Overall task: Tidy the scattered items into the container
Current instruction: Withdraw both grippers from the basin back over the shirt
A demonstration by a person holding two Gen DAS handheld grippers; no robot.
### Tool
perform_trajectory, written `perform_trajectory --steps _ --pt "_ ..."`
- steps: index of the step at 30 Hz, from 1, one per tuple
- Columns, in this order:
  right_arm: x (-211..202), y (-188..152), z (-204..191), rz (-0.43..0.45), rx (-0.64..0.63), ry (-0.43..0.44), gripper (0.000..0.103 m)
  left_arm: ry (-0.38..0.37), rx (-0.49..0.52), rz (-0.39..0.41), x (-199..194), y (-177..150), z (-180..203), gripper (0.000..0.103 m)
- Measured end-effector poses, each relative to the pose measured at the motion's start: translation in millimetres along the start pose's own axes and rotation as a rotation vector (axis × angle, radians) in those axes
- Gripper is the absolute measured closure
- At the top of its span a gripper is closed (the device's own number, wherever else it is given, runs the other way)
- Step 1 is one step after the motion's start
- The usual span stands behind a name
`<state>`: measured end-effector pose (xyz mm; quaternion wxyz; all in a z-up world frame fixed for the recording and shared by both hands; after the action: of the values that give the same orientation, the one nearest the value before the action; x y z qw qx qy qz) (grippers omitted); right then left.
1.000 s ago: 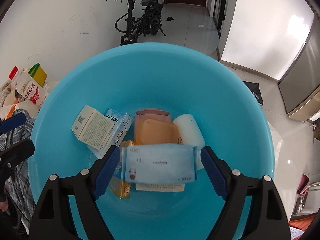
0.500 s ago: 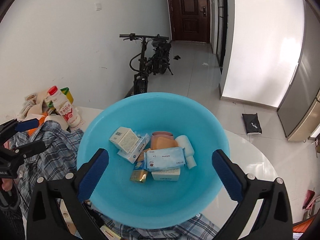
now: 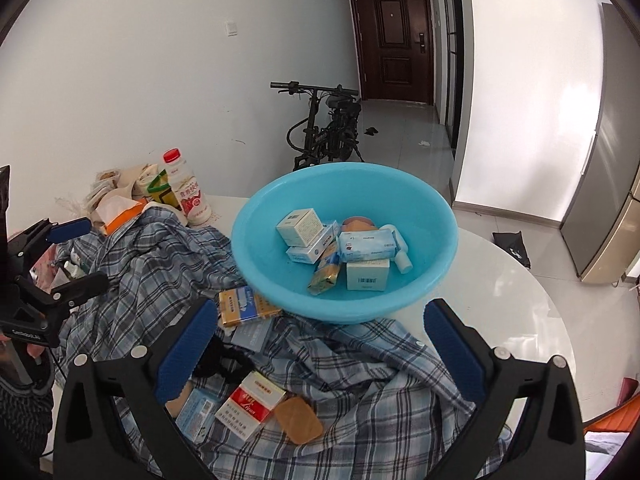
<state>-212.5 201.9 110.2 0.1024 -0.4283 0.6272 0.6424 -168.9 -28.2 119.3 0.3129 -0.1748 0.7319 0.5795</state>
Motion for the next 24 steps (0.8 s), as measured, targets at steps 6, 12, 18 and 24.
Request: perform_trajectory --steps 6,12,18,24 --pt "-33 -43 -26 -0.008 -0.046 -0.023 0.000 -0.013 -0.017 0.017 -14 -43 10 0.000" --pt "-57 -88 -38 0.046 -0.031 0.030 0.000 0.026 -0.050 0.015 -21 -83 18 0.000" --pt "-68 -134 -41 0.107 0.005 -0.015 0.000 0.005 -0.103 -0.040 -20 -132 32 0.000" --pt "-49 -172 -38 0.046 0.010 -0.039 0.000 -0.035 -0.097 -0.065 -20 -166 55 0.000"
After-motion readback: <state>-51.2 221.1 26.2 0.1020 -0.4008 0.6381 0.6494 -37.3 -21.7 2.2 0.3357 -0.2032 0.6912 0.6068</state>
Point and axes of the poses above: each gripper's, at about its wrist camera, not at the fingertips, and x roughly the way its jaws point, z to its right, y to its top, the point moved 2 cm from there along x, roughly the way its jaws point, and after that the axes turned 3 degrees about x, right-handed, at the moved point
